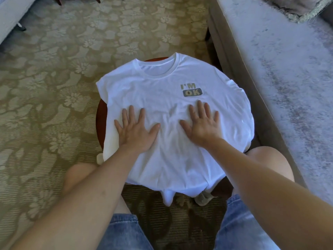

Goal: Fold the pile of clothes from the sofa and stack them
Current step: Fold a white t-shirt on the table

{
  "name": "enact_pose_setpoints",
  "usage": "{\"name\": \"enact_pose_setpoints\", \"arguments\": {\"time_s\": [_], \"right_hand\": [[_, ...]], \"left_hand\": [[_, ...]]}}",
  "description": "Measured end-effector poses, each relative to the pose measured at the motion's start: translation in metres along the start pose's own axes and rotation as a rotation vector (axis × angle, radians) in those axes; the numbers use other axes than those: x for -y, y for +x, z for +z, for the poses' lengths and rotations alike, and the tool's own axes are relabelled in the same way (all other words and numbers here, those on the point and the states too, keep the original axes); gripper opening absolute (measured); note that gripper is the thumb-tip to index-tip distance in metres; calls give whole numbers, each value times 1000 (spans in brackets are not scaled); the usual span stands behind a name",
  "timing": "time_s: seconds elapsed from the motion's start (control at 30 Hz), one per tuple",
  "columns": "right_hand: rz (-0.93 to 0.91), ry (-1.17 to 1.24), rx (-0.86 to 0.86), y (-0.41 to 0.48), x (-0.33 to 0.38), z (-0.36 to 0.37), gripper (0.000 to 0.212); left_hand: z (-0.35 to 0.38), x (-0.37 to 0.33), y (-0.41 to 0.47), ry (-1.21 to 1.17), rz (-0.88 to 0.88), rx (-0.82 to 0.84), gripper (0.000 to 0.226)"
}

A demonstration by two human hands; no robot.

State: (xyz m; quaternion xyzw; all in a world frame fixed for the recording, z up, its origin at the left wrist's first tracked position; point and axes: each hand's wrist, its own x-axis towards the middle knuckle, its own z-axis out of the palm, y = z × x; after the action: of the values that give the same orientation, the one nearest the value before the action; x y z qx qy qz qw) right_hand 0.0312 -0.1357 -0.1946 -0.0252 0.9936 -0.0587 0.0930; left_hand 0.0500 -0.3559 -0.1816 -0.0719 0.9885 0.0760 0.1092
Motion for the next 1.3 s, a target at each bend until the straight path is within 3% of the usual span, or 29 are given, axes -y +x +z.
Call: {"name": "enact_pose_setpoints", "arguments": {"time_s": [0.9, 1.07, 1.3], "right_hand": [[47, 15, 84, -70, -27, -7, 81], [132, -25, 5, -52, 10, -29, 72], [-6, 113, 46, -5, 92, -14, 72]], "left_hand": [[3, -18, -75, 31, 70, 133, 86], [-19, -4, -59, -107, 47, -117, 66], [-33, 54, 3, -506, -297, -307, 48]]}}
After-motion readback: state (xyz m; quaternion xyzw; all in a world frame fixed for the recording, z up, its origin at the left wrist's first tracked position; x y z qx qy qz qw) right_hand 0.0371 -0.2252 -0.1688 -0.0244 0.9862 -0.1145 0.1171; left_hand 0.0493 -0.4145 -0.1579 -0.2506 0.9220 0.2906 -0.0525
